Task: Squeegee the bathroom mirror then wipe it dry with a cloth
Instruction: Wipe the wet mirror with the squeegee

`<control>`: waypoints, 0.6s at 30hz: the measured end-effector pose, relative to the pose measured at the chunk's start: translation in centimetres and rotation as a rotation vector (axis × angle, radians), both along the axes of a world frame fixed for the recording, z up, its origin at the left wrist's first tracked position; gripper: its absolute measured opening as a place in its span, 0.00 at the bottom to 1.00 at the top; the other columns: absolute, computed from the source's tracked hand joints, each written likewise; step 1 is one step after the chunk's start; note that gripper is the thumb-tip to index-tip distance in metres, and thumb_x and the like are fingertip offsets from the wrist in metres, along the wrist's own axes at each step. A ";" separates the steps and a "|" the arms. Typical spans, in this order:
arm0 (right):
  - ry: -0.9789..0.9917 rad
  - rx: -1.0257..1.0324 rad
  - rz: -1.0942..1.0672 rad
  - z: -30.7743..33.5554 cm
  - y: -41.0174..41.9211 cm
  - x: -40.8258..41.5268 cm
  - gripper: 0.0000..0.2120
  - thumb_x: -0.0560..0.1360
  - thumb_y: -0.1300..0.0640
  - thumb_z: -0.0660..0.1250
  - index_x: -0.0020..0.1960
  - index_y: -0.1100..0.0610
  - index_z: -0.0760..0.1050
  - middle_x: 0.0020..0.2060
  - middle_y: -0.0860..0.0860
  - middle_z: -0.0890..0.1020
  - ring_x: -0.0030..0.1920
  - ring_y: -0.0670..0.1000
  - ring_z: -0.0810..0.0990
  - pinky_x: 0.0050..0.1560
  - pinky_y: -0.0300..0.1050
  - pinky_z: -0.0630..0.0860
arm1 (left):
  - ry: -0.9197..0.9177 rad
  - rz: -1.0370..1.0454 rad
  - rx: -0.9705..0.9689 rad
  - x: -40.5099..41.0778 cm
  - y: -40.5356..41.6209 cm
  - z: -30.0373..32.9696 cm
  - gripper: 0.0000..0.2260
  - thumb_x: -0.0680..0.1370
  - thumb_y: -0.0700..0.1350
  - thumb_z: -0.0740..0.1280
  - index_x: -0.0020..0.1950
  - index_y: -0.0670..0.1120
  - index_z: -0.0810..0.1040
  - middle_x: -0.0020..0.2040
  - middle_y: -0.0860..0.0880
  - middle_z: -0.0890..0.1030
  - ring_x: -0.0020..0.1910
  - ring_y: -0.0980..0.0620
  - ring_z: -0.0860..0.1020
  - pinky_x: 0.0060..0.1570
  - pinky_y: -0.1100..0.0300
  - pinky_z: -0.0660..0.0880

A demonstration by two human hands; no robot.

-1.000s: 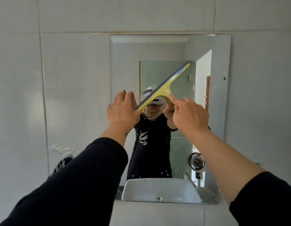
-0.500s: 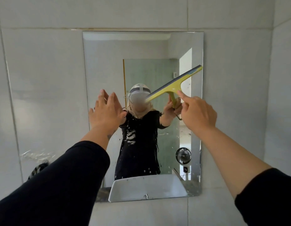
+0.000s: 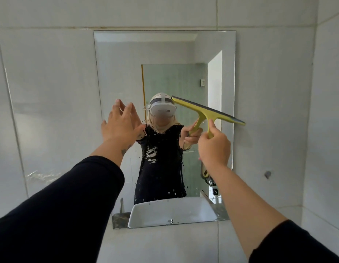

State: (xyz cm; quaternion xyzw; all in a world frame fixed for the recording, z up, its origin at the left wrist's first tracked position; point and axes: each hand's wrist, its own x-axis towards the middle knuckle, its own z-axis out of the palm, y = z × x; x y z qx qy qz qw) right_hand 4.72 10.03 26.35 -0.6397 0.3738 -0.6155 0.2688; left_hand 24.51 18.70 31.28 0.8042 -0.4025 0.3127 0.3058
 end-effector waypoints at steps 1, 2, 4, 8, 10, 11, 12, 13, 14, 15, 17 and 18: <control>-0.044 0.021 0.026 -0.3 0.5 0.6 0.23 0.79 0.61 0.57 0.73 0.50 0.66 0.57 0.51 0.82 0.41 0.56 0.83 0.43 0.57 0.82 | -0.004 -0.004 -0.001 0.0 0.2 0.2 0.34 0.74 0.61 0.66 0.76 0.52 0.56 0.78 0.47 0.50 0.74 0.44 0.59 0.68 0.41 0.63; -0.073 0.036 0.046 -0.6 1.0 1.1 0.23 0.79 0.61 0.57 0.73 0.50 0.66 0.59 0.51 0.81 0.41 0.57 0.84 0.43 0.57 0.82 | -0.012 -0.011 -0.007 0.1 0.4 0.4 0.33 0.75 0.60 0.65 0.75 0.52 0.57 0.77 0.48 0.53 0.73 0.44 0.61 0.67 0.41 0.65; -0.092 0.049 0.068 -1.0 1.9 2.2 0.23 0.79 0.62 0.57 0.73 0.51 0.66 0.61 0.52 0.80 0.42 0.57 0.84 0.44 0.58 0.81 | -0.032 -0.033 -0.033 0.2 0.9 0.6 0.30 0.76 0.58 0.65 0.74 0.52 0.59 0.76 0.48 0.57 0.71 0.45 0.64 0.65 0.42 0.67; -0.098 0.046 0.073 -1.5 3.4 4.0 0.23 0.79 0.62 0.58 0.73 0.52 0.65 0.61 0.54 0.80 0.41 0.58 0.83 0.43 0.58 0.81 | -0.045 -0.053 -0.086 0.8 2.2 0.4 0.25 0.77 0.54 0.64 0.73 0.52 0.63 0.74 0.50 0.61 0.70 0.46 0.66 0.63 0.44 0.67; -0.111 0.034 0.082 -1.9 4.1 4.7 0.23 0.79 0.62 0.58 0.73 0.52 0.65 0.61 0.53 0.79 0.40 0.57 0.84 0.41 0.57 0.82 | -0.033 -0.038 -0.096 1.2 3.0 0.2 0.25 0.77 0.53 0.64 0.72 0.51 0.63 0.74 0.50 0.62 0.69 0.46 0.67 0.64 0.44 0.67; -0.110 0.031 0.090 -2.1 4.5 5.2 0.22 0.79 0.61 0.59 0.73 0.52 0.65 0.62 0.52 0.79 0.41 0.57 0.84 0.40 0.57 0.82 | -0.028 -0.029 -0.099 1.5 3.4 0.1 0.24 0.77 0.52 0.64 0.72 0.51 0.64 0.74 0.50 0.63 0.69 0.46 0.67 0.64 0.44 0.67; -0.113 0.030 0.100 -2.2 4.9 5.8 0.23 0.79 0.61 0.58 0.73 0.52 0.65 0.63 0.51 0.78 0.42 0.57 0.84 0.40 0.57 0.82 | -0.026 -0.021 -0.100 1.7 3.8 0.0 0.24 0.77 0.52 0.63 0.72 0.50 0.64 0.74 0.50 0.63 0.69 0.46 0.67 0.64 0.44 0.67; -0.119 0.026 0.112 -2.4 5.3 6.4 0.23 0.78 0.59 0.58 0.73 0.51 0.65 0.64 0.51 0.77 0.44 0.58 0.84 0.40 0.57 0.82 | -0.025 -0.011 -0.099 1.9 4.1 -0.1 0.24 0.78 0.52 0.63 0.73 0.50 0.63 0.74 0.50 0.63 0.69 0.46 0.67 0.64 0.44 0.67; -0.118 0.020 0.118 -2.6 5.5 7.1 0.24 0.77 0.57 0.57 0.73 0.49 0.64 0.64 0.51 0.77 0.45 0.59 0.84 0.40 0.57 0.82 | -0.022 0.001 -0.095 2.2 4.4 -0.1 0.24 0.78 0.52 0.63 0.73 0.49 0.63 0.74 0.50 0.62 0.70 0.46 0.66 0.64 0.44 0.67; -0.113 0.019 0.124 -2.8 5.7 7.8 0.25 0.76 0.55 0.56 0.73 0.47 0.64 0.63 0.51 0.78 0.46 0.60 0.83 0.40 0.57 0.82 | -0.015 0.013 -0.090 2.4 4.7 -0.2 0.25 0.78 0.51 0.62 0.74 0.49 0.62 0.75 0.49 0.61 0.70 0.46 0.65 0.64 0.44 0.66; -0.099 0.025 0.155 -3.2 6.2 9.1 0.26 0.76 0.56 0.57 0.73 0.46 0.63 0.57 0.51 0.81 0.44 0.58 0.83 0.38 0.55 0.83 | -0.001 0.034 -0.081 2.8 5.1 -0.4 0.25 0.79 0.51 0.62 0.74 0.50 0.61 0.76 0.48 0.60 0.72 0.46 0.64 0.66 0.44 0.65; -0.090 0.022 0.172 -3.3 6.6 9.5 0.25 0.77 0.58 0.58 0.74 0.47 0.63 0.55 0.50 0.82 0.43 0.56 0.84 0.38 0.54 0.83 | 0.003 0.039 -0.078 2.9 5.2 -0.5 0.25 0.79 0.51 0.62 0.74 0.50 0.61 0.76 0.48 0.60 0.72 0.46 0.63 0.66 0.44 0.64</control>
